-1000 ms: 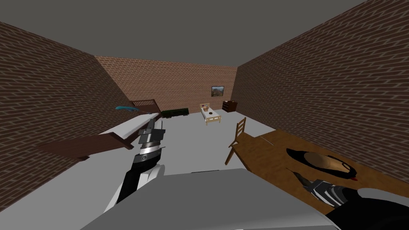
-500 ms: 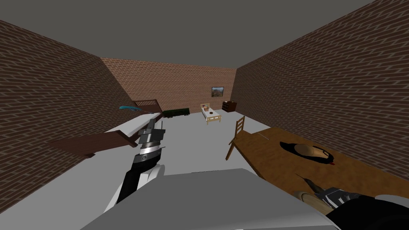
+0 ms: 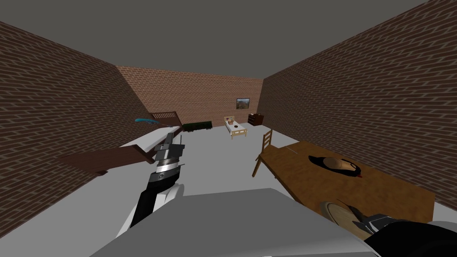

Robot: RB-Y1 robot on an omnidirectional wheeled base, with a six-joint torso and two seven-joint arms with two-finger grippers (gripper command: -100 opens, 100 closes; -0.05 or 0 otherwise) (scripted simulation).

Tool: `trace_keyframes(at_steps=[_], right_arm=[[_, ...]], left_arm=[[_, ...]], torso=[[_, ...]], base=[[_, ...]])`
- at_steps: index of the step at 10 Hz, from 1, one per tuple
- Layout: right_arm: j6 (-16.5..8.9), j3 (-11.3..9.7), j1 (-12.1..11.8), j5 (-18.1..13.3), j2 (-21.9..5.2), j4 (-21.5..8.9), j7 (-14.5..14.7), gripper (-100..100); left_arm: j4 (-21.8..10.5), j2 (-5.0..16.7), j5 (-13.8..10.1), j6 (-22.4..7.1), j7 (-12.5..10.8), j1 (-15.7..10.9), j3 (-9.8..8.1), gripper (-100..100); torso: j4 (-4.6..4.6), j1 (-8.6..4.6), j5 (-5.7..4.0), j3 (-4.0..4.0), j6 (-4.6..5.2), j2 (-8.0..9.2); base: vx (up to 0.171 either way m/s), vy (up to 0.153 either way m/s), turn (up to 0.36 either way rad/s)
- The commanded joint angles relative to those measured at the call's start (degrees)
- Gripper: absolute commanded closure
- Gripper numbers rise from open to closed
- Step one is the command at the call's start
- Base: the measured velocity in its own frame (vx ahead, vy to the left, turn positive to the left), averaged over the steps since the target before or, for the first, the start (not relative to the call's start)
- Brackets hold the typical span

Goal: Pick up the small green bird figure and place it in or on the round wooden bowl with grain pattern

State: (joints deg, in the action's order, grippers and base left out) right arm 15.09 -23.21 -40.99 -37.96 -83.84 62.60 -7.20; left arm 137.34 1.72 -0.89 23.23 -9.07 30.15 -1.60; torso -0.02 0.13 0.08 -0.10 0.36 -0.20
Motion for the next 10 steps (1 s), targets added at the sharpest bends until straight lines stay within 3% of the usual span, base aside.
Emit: trace_keyframes(at_steps=[1,3,4,5,7,8,9,10], right_arm=[[0.0,0.0,0.0,0.0,0.0,0.0,0.0,-100],[0.0,0.0,0.0,0.0,0.0,0.0,0.0,-100],[0.0,0.0,0.0,0.0,0.0,0.0,0.0,0],[2.9,-0.6,2.9,0.0,0.7,-2.9,2.0,-100],[3.2,-0.6,3.1,0.0,0.7,-4.7,2.0,-100],[6.0,-1.3,5.6,0.0,1.5,-7.0,3.9,-100],[6.5,-1.3,6.2,0.0,1.5,-8.6,3.9,-100],[8.7,-1.9,8.8,-0.1,2.2,-10.8,5.9,-100]], left_arm=[[0.0,0.0,0.0,0.0,0.0,0.0,0.00,0],[0.0,0.0,0.0,0.0,0.0,0.0,0.00,0],[0.0,0.0,0.0,0.0,0.0,0.0,0.00,0],[0.0,0.0,0.0,0.0,0.0,0.0,0.00,0],[0.0,0.0,0.0,0.0,0.0,0.0,0.00,0],[0.0,0.0,0.0,0.0,0.0,0.0,0.00,0],[0.0,0.0,0.0,0.0,0.0,0.0,0.00,0],[0.0,0.0,0.0,0.0,0.0,0.0,0.00,0]], torso=[[0.00,0.00,0.00,0.00,0.00,0.00],[-0.02,-0.03,-0.01,-0.04,0.00,-0.07],[-0.02,-0.03,-0.01,-0.05,-0.01,-0.08],[-0.02,-0.03,-0.01,-0.05,-0.01,-0.08],[-0.03,0.07,0.01,-0.07,0.00,-0.11],[-0.02,0.04,0.04,-0.06,-0.02,-0.11],[-0.02,0.06,0.05,-0.08,-0.06,-0.14],[-0.02,0.07,0.06,-0.09,-0.05,-0.16]], base=[[0.000,0.000,0.000],[0.000,0.000,0.000],[0.000,0.000,0.000],[0.005,0.024,-0.024],[0.006,0.027,-0.015],[0.007,0.027,-0.032],[0.010,0.029,-0.013],[0.013,0.041,-0.035]])
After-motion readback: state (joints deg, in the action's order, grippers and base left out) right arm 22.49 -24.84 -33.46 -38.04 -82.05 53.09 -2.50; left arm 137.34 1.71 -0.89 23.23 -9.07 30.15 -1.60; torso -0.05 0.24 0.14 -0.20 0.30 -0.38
